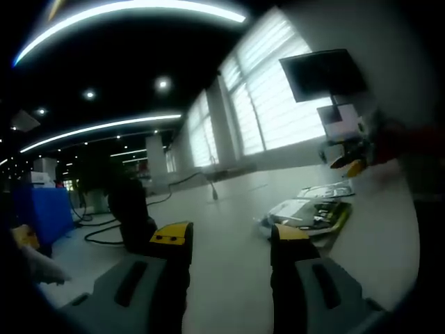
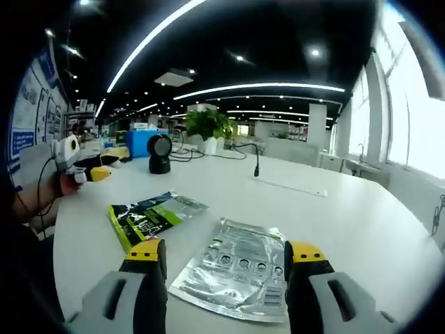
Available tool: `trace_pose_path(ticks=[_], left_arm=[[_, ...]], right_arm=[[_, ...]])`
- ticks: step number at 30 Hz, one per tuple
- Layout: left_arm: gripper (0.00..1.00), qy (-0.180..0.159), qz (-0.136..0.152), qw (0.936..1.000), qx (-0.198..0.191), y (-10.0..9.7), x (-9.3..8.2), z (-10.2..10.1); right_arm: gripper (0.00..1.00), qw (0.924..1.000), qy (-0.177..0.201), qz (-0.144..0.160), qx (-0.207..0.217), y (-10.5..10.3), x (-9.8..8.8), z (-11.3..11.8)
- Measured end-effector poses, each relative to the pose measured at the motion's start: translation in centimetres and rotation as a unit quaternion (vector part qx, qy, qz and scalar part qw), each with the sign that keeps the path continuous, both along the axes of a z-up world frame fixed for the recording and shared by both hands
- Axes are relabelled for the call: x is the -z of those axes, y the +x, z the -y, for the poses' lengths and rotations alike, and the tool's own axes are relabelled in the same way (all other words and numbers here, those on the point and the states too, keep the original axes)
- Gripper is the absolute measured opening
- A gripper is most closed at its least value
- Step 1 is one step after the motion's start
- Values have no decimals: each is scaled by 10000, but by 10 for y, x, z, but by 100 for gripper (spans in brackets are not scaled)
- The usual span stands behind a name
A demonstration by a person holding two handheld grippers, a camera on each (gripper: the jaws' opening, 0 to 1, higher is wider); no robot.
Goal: Clip sheet goods on table flip sheet goods clip sheet goods scan sheet goods put sheet goods back to table
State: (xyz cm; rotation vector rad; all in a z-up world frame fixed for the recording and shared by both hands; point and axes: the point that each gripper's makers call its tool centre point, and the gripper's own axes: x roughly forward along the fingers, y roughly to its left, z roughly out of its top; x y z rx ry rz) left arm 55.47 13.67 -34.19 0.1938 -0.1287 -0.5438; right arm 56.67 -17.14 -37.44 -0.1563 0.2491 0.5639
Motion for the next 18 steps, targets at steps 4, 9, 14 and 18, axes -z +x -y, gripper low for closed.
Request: trace_pose_path(ticks=[4, 9, 14, 18], left_arm=[[37, 3, 0, 10000, 9, -1, 0, 0], [37, -3, 0, 10000, 12, -1, 0, 0], [37, -9, -5, 10000, 7, -2, 0, 0], [37, 10, -4, 10000, 3, -2, 0, 1]], right_arm=[[62, 9996, -211, -183, -71, 0, 12, 5], [58, 9978, -365, -415, -354, -1, 23, 2], [55, 9946, -392, -773, -577, 9, 32, 4], [55, 9923, -609, -836, -675, 15, 36, 10]])
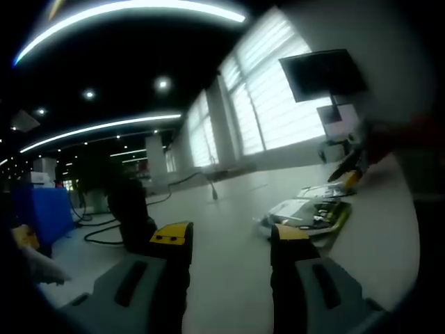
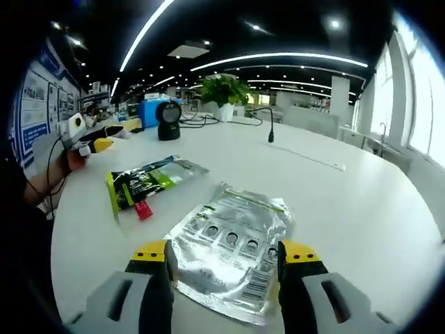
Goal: Clip sheet goods on table flip sheet goods clip sheet goods scan sheet goods put sheet goods back to table
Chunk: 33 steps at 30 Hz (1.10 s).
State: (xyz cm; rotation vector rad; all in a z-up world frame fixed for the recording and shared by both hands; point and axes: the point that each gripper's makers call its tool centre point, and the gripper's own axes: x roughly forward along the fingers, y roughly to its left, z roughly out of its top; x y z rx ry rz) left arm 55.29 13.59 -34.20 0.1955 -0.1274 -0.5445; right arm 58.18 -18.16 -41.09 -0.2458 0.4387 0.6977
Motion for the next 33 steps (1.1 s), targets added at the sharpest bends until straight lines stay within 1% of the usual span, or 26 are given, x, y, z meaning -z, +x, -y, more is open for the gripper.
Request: trace_pose_path(ticks=[2, 3, 6, 9, 10, 13, 17, 25, 27, 29, 33], left_arm=[[37, -8, -4, 10000, -8, 1, 0, -1], [37, -15, -7, 10000, -16, 2, 0, -1], [37, -38, -21, 10000, -17, 2, 0, -2], [37, -17, -29, 10000, -5, 2, 1, -1], [37, -14, -28, 10000, -3, 2, 1, -1], [37, -28, -23, 10000, -11, 2, 0, -2], [37, -23, -17, 10000, -8, 2, 0, -2], [37, -26, -11, 10000, 7, 3, 0, -2], [37, -36, -7, 10000, 1, 3, 0, -2], [37, -38, -2, 10000, -6, 3, 0, -3], [37, -41, -2, 10000, 6, 4, 0, -3]], right_arm=[[55, 9999, 122, -66, -32, 1, -1, -1], [55, 9990, 395, -183, -98, -1, -2, -7], [56, 9992, 340, -145, -154, 0, 0, -9], [57, 9998, 82, -134, -149, 2, 8, -7], [58, 9997, 176, -140, -134, 2, 6, -8], [60, 9996, 218, -173, -94, 1, 7, -7], [61, 9993, 261, -149, 217, -1, 8, -3], [59, 9970, 294, -101, 705, -5, 9, 1], [58, 9956, 301, -97, 881, -7, 9, 3], [58, 9928, 307, -76, 1155, -10, 9, 5], [57, 9881, 304, -67, 1504, -15, 9, 8]])
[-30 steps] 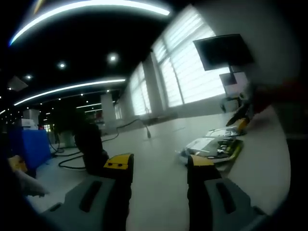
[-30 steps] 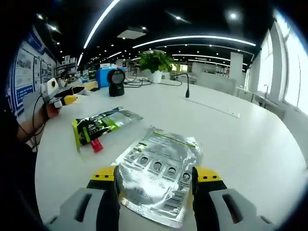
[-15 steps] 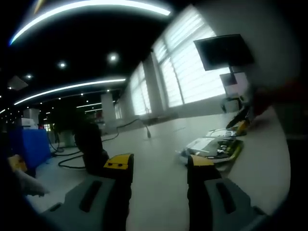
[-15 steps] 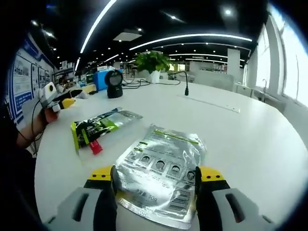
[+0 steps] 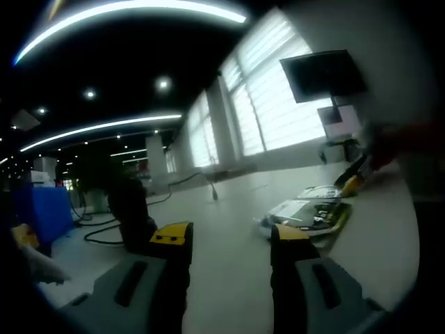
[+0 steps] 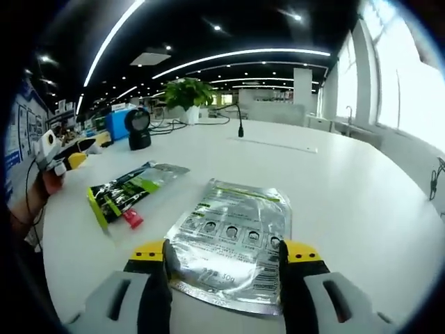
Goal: Clip sheet goods on table flip sheet goods clip sheet goods scan sheet goods put sheet goods back to table
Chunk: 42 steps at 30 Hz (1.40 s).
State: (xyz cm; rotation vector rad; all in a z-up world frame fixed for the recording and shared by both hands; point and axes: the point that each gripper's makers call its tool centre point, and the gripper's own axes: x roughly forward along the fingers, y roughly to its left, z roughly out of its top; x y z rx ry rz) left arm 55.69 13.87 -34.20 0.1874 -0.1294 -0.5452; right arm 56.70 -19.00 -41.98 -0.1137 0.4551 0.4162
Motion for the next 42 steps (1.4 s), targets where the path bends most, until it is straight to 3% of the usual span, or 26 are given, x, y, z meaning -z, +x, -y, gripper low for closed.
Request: trace_pose_path(ticks=[17, 20, 21, 23, 28, 36, 42], left_arm=[[37, -37, 26, 10000, 28, 2, -1, -1], [37, -43, 24, 10000, 23, 2, -1, -2], [37, -39, 22, 10000, 20, 3, -1, -2], [37, -31, 15, 10000, 18, 4, 0, -2], [37, -20, 5, 10000, 14, 6, 1, -5], [37, -9, 4, 10000, 3, 7, 2, -7], [37, -10, 13, 10000, 9, 4, 1, -4]], right_arm=[[56, 9990, 89, 84, 441, -5, -1, 4], [49, 9924, 1063, 163, 596, -1, -14, -4], [53, 9916, 1129, 257, 570, -1, -18, -4], [57, 9934, 973, 332, 513, 0, -20, -4], [54, 9968, 524, 478, 357, 6, -24, -4], [47, 9973, 133, 715, -121, 7, -32, -13], [45, 9966, 48, 801, -170, 15, -39, -7]])
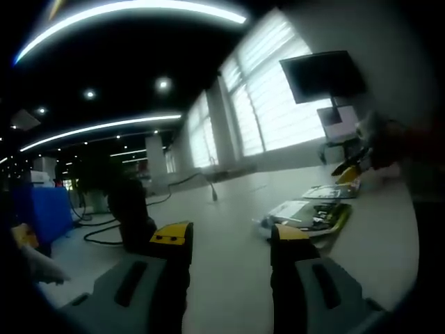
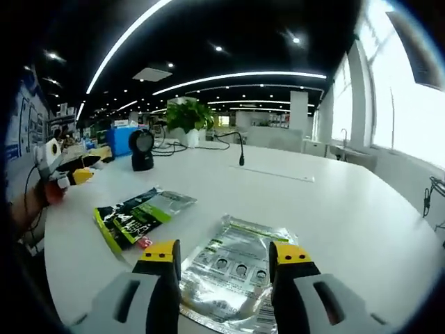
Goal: Clip sheet goods on table flip sheet goods clip sheet goods scan sheet goods put sheet goods back to table
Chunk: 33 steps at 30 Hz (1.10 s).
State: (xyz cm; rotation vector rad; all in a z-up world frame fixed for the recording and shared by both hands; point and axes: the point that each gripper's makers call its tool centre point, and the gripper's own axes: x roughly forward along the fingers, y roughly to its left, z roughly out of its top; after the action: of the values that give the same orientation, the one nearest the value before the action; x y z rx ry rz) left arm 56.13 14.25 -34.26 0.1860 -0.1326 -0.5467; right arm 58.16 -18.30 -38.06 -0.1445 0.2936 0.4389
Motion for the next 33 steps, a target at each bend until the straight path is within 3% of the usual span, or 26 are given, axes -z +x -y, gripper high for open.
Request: trace_pose_path(ticks=[11, 16, 33], left_arm=[[37, 14, -3, 10000, 12, 1, 1, -1], [37, -3, 5, 10000, -7, 0, -1, 0], [37, 13, 2, 10000, 21, -3, -1, 4]], right_arm=[[33, 9987, -462, 231, 49, 29, -14, 27], [30, 9982, -500, 343, -29, 31, -22, 31], [29, 9976, -662, -54, -197, 53, -17, 41]])
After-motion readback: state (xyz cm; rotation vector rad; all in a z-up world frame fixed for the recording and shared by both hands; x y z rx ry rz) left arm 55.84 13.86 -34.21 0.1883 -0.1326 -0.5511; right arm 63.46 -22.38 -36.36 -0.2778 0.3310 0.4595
